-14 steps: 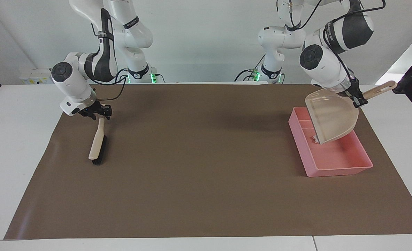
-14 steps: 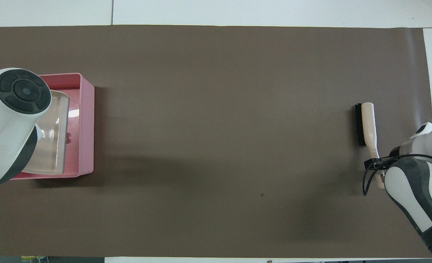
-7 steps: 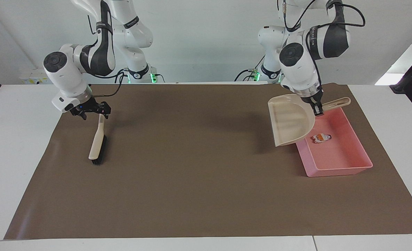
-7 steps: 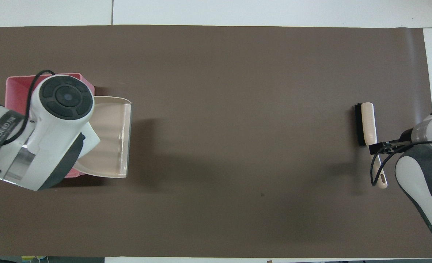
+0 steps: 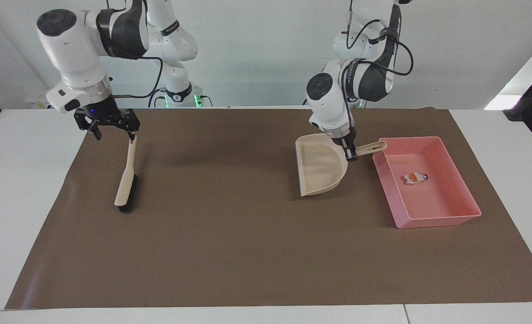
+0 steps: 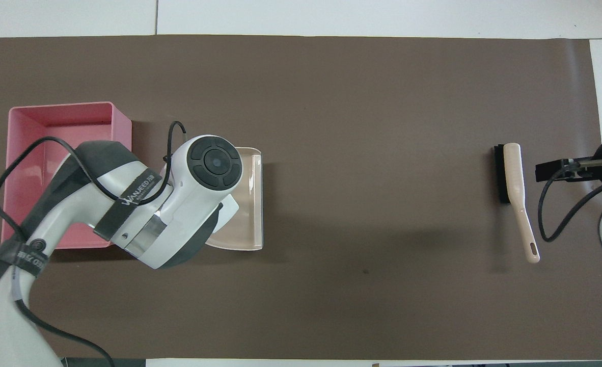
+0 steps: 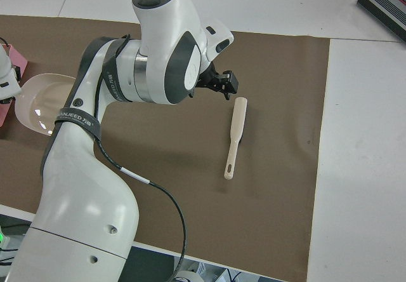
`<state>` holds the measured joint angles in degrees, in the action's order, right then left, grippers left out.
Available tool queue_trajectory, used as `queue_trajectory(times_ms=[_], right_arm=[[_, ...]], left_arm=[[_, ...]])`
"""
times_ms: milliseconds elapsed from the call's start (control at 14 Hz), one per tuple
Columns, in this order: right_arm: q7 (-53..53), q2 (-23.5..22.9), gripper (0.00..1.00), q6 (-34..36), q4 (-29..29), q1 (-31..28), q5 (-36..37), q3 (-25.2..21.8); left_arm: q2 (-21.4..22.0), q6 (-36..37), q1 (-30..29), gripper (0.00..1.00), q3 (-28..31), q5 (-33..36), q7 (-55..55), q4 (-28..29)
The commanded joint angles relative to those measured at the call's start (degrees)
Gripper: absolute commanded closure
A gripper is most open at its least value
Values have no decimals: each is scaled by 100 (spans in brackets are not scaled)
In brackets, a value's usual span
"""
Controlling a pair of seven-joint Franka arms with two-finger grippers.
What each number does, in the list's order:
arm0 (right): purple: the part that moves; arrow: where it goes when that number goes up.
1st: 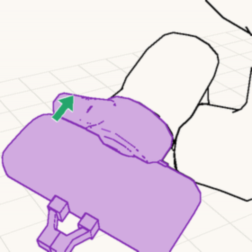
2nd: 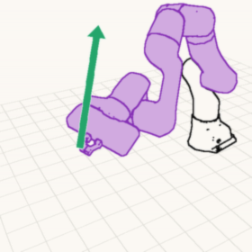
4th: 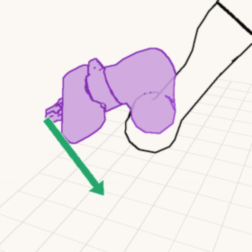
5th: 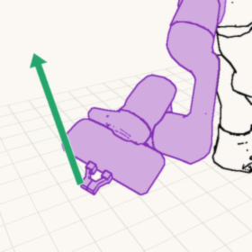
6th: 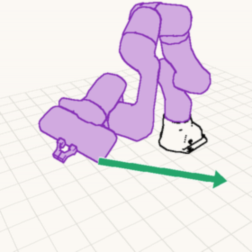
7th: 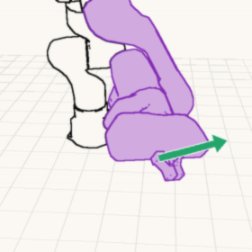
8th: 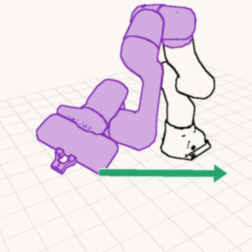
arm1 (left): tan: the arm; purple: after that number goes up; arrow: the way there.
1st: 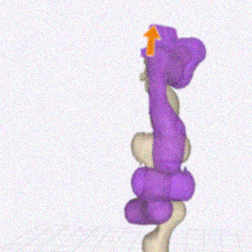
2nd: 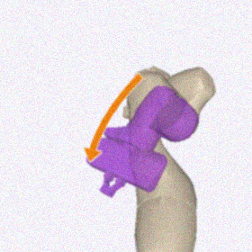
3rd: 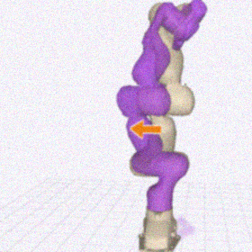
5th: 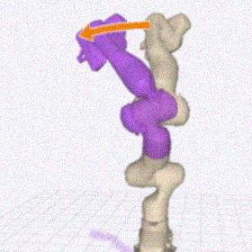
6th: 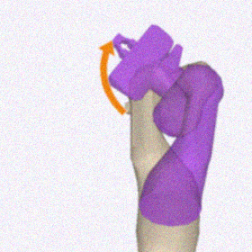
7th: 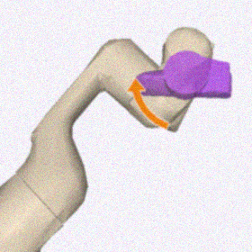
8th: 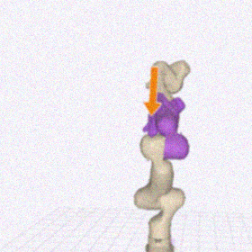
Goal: Clean e-waste and dump in bin
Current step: 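Lower the dustpan back onto the table with the left gripper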
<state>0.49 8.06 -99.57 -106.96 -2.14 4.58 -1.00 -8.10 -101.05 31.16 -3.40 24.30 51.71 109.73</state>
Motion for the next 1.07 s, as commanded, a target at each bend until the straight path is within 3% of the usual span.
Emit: queue_trajectory(times_ms=[0,214,1000], right_arm=[[-339,-620,0,927,1270,-50,-106,13],[-348,-797,0,1396,1898,-67,-106,13],[-427,-701,0,1476,1740,460,-124,-462]], left_arm=[[-568,42,450,100,94,-215,-371,-609],[-1176,7,750,100,94,-215,-864,-1093],[-1028,16,418,100,129,66,-672,-663]])
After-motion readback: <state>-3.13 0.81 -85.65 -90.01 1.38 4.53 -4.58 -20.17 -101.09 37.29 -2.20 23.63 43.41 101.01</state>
